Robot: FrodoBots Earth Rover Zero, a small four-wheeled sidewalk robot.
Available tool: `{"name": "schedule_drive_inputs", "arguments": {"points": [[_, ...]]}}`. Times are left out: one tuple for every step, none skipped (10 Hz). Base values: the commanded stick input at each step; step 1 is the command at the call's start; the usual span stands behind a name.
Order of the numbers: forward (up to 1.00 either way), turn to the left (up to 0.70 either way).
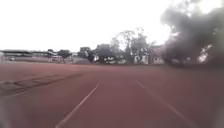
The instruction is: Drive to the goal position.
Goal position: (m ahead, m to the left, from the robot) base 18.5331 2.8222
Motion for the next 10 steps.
{"name": "schedule_drive_inputs", "arguments": {"points": [[0.66, -0.02], [0.66, -0.20], [0.66, -0.20], [0.66, -0.20], [0.66, -0.20], [0.66, -0.20], [0.66, -0.16], [0.66, -0.03], [0.66, 0.01], [0.66, 0.00]]}}
